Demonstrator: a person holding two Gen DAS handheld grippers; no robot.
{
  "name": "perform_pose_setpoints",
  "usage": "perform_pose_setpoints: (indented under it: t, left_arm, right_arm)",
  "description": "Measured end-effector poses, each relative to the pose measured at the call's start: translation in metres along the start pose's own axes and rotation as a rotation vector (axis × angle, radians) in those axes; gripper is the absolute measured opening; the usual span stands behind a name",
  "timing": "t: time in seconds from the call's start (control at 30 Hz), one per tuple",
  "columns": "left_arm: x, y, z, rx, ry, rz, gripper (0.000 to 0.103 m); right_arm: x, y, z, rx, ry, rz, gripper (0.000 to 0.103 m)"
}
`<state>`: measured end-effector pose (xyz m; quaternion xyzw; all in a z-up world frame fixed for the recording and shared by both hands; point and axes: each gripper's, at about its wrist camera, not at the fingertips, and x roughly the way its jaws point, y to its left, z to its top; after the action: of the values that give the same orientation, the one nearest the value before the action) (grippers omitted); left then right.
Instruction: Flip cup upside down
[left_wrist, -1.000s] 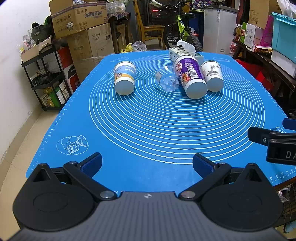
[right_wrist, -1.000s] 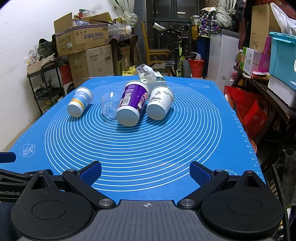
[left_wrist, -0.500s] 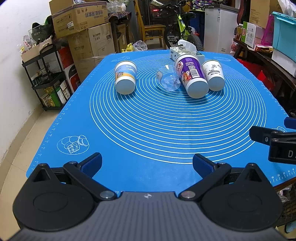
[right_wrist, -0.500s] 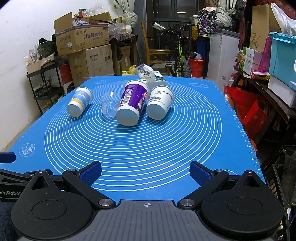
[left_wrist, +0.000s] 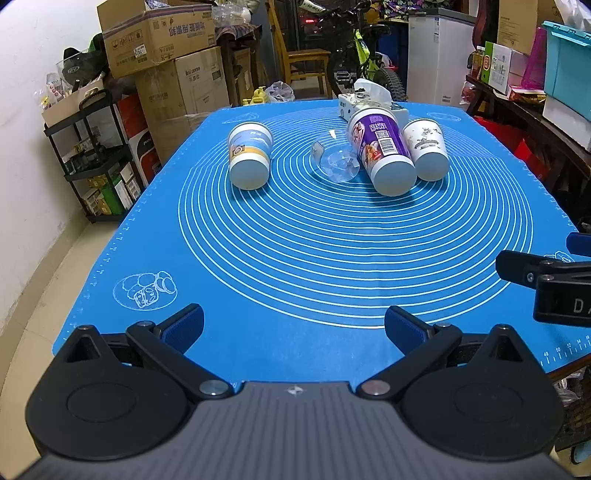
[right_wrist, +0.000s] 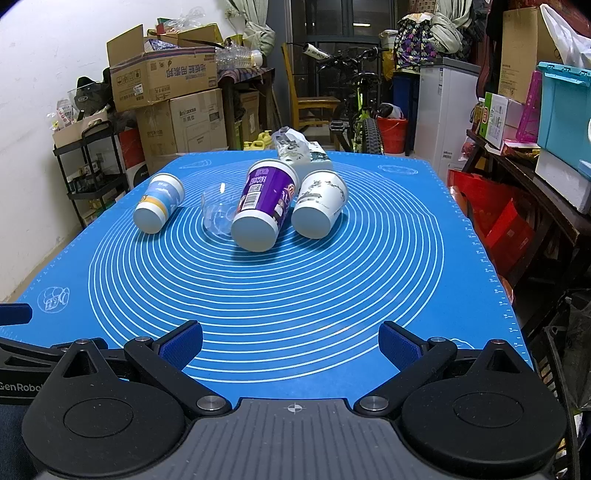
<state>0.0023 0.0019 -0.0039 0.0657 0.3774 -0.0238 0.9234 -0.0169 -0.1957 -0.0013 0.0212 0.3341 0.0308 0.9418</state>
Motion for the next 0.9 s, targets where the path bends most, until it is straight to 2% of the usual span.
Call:
perform_pose_setpoints:
  t: [0.23, 0.37, 0.5, 0.6, 0.73, 0.9]
  left_arm:
    - [0.003, -0.004, 0.008, 0.004, -0.005, 0.012, 0.103]
    - [0.014, 0.002, 0.020, -0.011, -0.015, 0.047, 0.103]
    - [0.033, 0.016, 0.038, -0.046, -0.028, 0.051, 0.103]
    - [0.058, 0.021, 0.053, -0.039, -0.046, 0.099, 0.103]
    - [0.087, 0.034, 0.072, -0.089, -0.032, 0.087, 0.103]
    - [0.116, 0.037, 0.097, -0.062, -0.066, 0.121, 0.103]
  right_arm:
    - [0.003, 0.001, 0.003, -0.009, -0.014, 0.000, 0.101]
    - [0.008, 0.001, 0.013, -0.012, -0.035, -0.006, 0.101]
    - [0.017, -0.002, 0.028, -0.004, -0.068, -0.019, 0.101]
    - [0.027, -0.005, 0.039, 0.000, -0.086, -0.022, 0.101]
    - [0.044, -0.007, 0.052, 0.000, -0.096, -0.033, 0.101]
    - [0.069, -0.010, 0.066, 0.005, -0.101, -0.051, 0.101]
